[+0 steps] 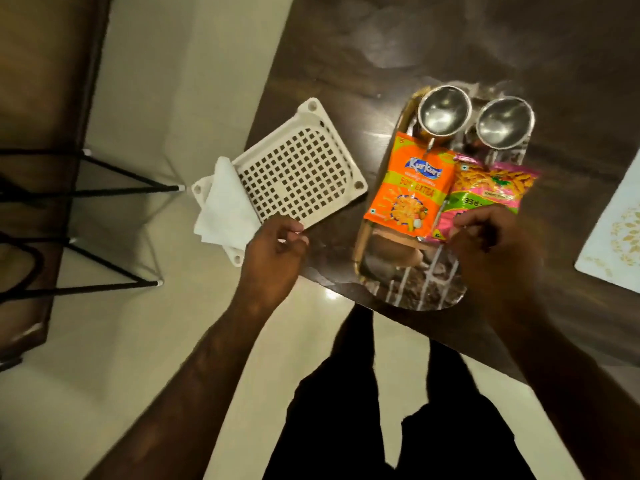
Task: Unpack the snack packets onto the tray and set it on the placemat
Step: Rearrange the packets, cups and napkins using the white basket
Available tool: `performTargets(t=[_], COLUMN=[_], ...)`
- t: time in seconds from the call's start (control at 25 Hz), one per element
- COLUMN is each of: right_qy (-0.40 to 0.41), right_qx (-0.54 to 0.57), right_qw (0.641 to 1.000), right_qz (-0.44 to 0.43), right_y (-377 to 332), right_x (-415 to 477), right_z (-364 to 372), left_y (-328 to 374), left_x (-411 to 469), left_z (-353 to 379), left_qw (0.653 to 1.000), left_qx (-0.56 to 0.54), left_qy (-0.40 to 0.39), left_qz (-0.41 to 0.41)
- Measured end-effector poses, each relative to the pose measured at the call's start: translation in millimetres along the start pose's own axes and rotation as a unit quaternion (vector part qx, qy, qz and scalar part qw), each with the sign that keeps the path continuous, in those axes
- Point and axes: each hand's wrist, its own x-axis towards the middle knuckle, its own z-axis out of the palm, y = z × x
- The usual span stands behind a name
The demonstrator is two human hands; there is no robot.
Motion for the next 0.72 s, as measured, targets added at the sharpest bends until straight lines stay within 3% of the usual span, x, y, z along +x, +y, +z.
performTargets(t=[0.16, 0.24, 0.4, 0.56, 0.72], right_qy=[-0.167, -0.234, -0.333, -0.340, -0.334], right_qx=[-0.050, -0.066, -0.043, -0.067, -0.111], right_qw=[0.981, 0.966, 0.941, 0.937, 0.936], right_qz=[-0.080, -0.089, -0.042, -0.036, -0.007], right_y=[-33.1, -49.4, -76.7, -98.6, -115.2], right_x=[-9.3, -8.2, -7.5, -7.5, -9.5], right_z=[53.7, 86.9, 159.5, 222.9, 266.3], left_y=[-40.9, -59.4, -85.8, -103.9, -118.2], left_x=[26.7, 45.5, 79.4, 86.1, 84.6], left_z=[-66.3, -92.3, -108.6, -102.4, -102.1], left_qw=[0.982, 0.974, 0.985, 0.992, 0.991], left_qx=[-0.002, 0.009, -0.011, 0.004, -0.055], left_qy=[0.187, 0.218, 0.132, 0.120, 0.119], left_qz=[-0.041, -0.060, -0.109, -0.050, -0.038])
